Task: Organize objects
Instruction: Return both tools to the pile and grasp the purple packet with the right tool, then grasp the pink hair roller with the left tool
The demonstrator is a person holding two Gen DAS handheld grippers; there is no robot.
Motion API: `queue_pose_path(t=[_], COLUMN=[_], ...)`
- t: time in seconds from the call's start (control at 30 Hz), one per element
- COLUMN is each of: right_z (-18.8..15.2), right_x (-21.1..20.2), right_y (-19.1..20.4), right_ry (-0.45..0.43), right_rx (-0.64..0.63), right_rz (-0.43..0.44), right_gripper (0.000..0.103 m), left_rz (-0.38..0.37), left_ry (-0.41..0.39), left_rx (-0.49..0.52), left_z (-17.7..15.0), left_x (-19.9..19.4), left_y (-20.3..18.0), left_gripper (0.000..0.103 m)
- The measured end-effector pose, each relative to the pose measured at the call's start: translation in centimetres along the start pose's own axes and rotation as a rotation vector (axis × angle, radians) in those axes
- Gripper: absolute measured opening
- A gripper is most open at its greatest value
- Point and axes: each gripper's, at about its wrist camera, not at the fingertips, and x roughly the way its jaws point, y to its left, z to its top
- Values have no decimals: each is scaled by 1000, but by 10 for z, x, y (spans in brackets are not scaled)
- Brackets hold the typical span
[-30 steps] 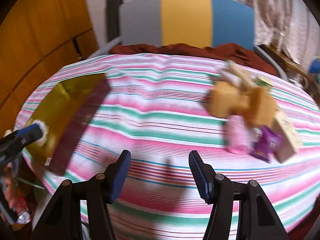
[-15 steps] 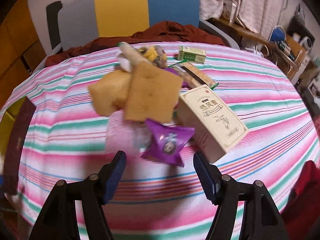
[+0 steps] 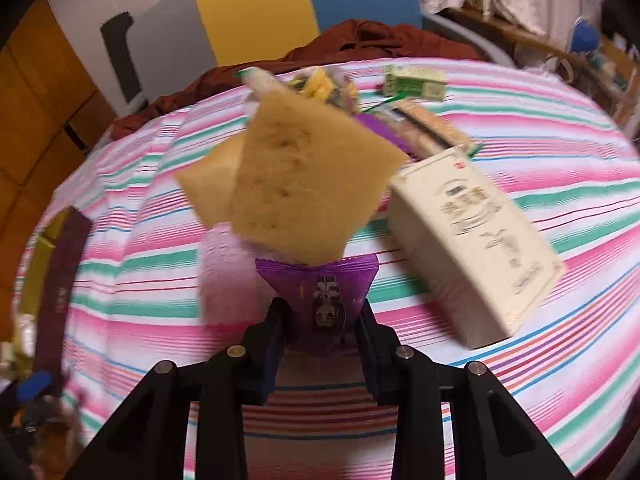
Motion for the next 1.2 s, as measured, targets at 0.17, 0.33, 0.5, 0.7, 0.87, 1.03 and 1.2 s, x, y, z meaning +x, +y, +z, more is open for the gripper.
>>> queue_pose_path(t=[0.17,0.33,0.5,0.7,0.87,1.03,1.2], right_z=[-3,-4,-3,2,8,8,10], right_x=[-8,-12,-15,-29,-40,-44,-44], right_y=[-3,-27,-31,-35,-48,-51,-46], right_ry=[23,71,73,13,-30,-47,-57], right_rx=[14,67,73,73,133,160,146], right_rz=[-43,-115,-134,-185,-134,-118,-104], right_gripper=[34,34,34,34,34,34,34], left_rz=[-22,-78,-116,-139,-94,-69,-62], left_ry=[16,45,73,114,163,157,106], left_rx=[41,46,70,69,79,128,152], left_z=[23,44,63,84,97,106,99], left_x=[20,48,81,124,157,170,169], left_y=[-22,-47,-77,-104,-115,-125,-120], left_gripper=[53,62,69,69,69,68,59])
